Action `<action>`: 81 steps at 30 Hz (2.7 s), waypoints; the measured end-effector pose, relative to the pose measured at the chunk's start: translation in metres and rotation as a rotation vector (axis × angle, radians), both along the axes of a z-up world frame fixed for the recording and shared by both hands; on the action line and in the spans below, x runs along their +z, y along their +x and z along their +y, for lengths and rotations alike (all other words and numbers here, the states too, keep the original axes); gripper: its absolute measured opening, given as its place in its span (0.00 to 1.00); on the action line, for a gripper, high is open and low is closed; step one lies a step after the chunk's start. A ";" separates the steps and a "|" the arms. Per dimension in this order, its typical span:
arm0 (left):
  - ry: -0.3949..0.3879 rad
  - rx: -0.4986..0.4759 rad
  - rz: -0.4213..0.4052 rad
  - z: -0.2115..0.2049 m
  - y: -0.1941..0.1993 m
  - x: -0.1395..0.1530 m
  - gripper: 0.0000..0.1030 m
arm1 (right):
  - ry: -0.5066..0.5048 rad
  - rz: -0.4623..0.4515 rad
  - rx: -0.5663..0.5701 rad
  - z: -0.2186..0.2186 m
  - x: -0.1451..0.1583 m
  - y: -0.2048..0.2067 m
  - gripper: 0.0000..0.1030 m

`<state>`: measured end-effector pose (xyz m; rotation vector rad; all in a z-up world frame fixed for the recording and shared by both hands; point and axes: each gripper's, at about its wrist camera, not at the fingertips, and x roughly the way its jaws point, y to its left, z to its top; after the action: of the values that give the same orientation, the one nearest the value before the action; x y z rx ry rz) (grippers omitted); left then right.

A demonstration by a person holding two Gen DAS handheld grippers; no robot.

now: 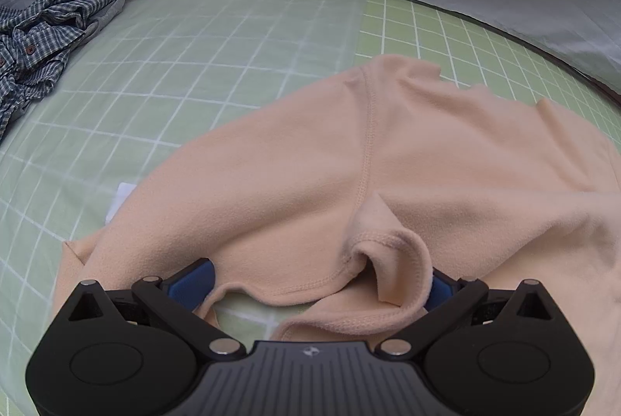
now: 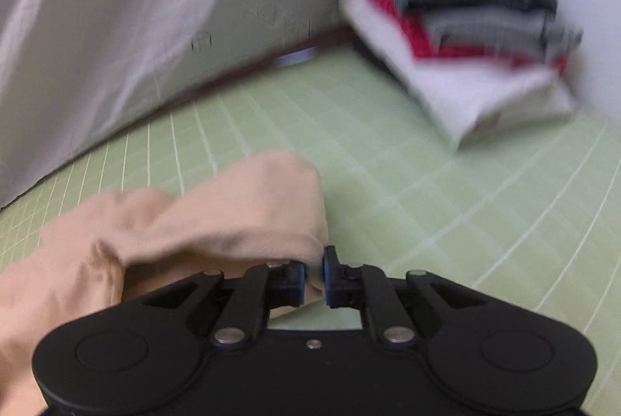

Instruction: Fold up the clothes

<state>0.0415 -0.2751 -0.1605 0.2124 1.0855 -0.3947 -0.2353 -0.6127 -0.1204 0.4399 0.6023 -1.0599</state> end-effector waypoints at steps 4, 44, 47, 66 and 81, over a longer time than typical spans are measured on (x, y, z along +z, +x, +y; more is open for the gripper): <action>0.006 -0.004 0.013 0.000 0.003 0.001 1.00 | -0.283 0.070 0.023 0.026 0.046 0.005 0.09; 0.009 -0.002 0.003 0.000 0.001 0.000 1.00 | -0.463 0.341 -0.017 0.028 0.043 0.003 0.20; 0.008 0.000 0.000 0.000 0.001 0.000 1.00 | -0.420 0.439 0.039 0.034 0.021 0.013 0.31; 0.009 0.001 -0.002 -0.002 0.000 -0.001 1.00 | 0.189 -0.329 -0.348 -0.010 -0.012 -0.091 0.51; 0.011 -0.002 0.003 -0.001 0.002 -0.001 1.00 | -0.098 -0.041 -0.157 -0.029 0.025 -0.036 0.10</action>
<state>0.0430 -0.2757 -0.1612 0.2224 1.0904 -0.3909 -0.2714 -0.6418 -0.0954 0.4274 0.4826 -1.2216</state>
